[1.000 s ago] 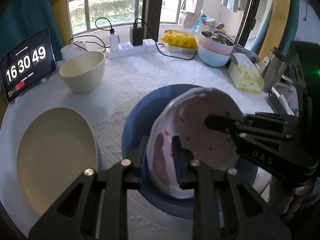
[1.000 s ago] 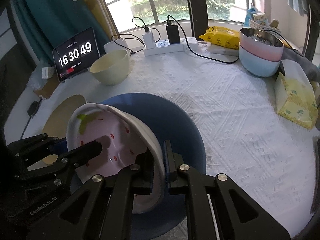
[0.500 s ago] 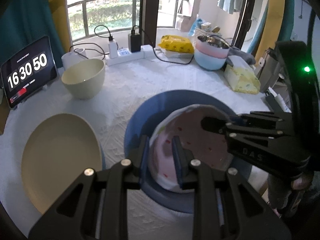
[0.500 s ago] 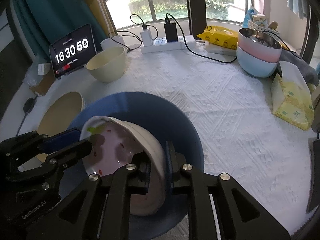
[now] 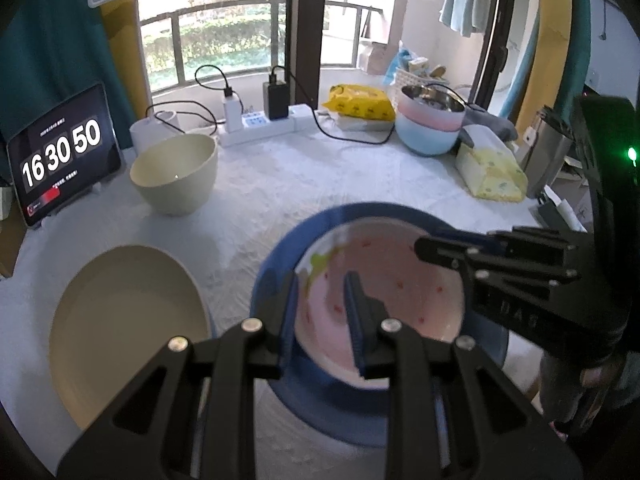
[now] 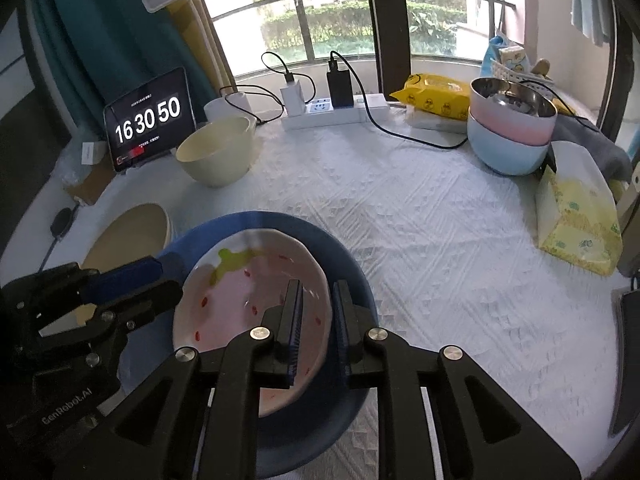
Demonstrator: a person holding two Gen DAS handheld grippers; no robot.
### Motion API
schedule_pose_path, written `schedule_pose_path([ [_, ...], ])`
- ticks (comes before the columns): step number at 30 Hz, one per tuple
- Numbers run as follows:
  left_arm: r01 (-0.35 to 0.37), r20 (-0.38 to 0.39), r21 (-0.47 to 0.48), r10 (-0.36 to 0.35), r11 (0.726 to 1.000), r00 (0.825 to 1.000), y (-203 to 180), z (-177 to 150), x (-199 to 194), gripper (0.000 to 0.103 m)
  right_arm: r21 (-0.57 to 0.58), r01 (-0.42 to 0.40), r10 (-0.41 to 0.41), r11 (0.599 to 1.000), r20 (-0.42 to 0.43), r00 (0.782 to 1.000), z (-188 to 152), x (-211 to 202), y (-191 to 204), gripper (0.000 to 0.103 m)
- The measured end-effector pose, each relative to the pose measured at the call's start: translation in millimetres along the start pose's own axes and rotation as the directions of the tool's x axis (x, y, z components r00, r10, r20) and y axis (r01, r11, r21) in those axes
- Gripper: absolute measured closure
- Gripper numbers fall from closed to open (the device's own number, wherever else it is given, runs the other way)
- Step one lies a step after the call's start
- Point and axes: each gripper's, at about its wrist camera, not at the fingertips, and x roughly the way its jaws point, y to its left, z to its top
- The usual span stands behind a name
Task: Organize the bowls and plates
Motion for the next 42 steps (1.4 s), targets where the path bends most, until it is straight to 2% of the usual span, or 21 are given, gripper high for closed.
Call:
schedule_pose_path([
  [3,-0.022,0.000,0.000,0.022,1.000,1.000,1.5,3.2,7.1,0.078,-0.037,0.021,-0.022,0.999,-0.012,1.000,-0.7,6.7,5.5,0.087],
  [7,-0.017,-0.030,-0.004,0.017,1.000,0.999,3.2,3.4,14.7,0.078,-0.116,0.054,-0.059,0.992,-0.039,0.997,-2.0,12.3,15.3,0.088],
  [13,-0.004,-0.024,-0.013,0.003,1.000,1.000,4.0,3.4,9.5,0.078,-0.069,0.027,-0.031,0.997,-0.057,0.998,1.4,8.8,8.5,0.088],
  [22,-0.015,0.011,-0.054,0.015,0.998,1.000,12.5,8.2,-2.3,0.074,-0.053,0.025,-0.025,0.998,0.002,1.000,13.4,-9.1,13.3,0.087],
  [27,-0.016,0.034,-0.078,0.018,0.997,0.999,22.2,10.5,-10.0,0.063,-0.058,0.023,-0.023,0.998,-0.001,1.000,19.1,-9.0,17.6,0.086],
  [42,-0.056,0.088,-0.115,0.067,0.992,0.994,56.9,20.2,-21.8,0.061,-0.045,-0.006,0.005,0.999,-0.006,1.000,39.5,-3.3,40.0,0.085],
])
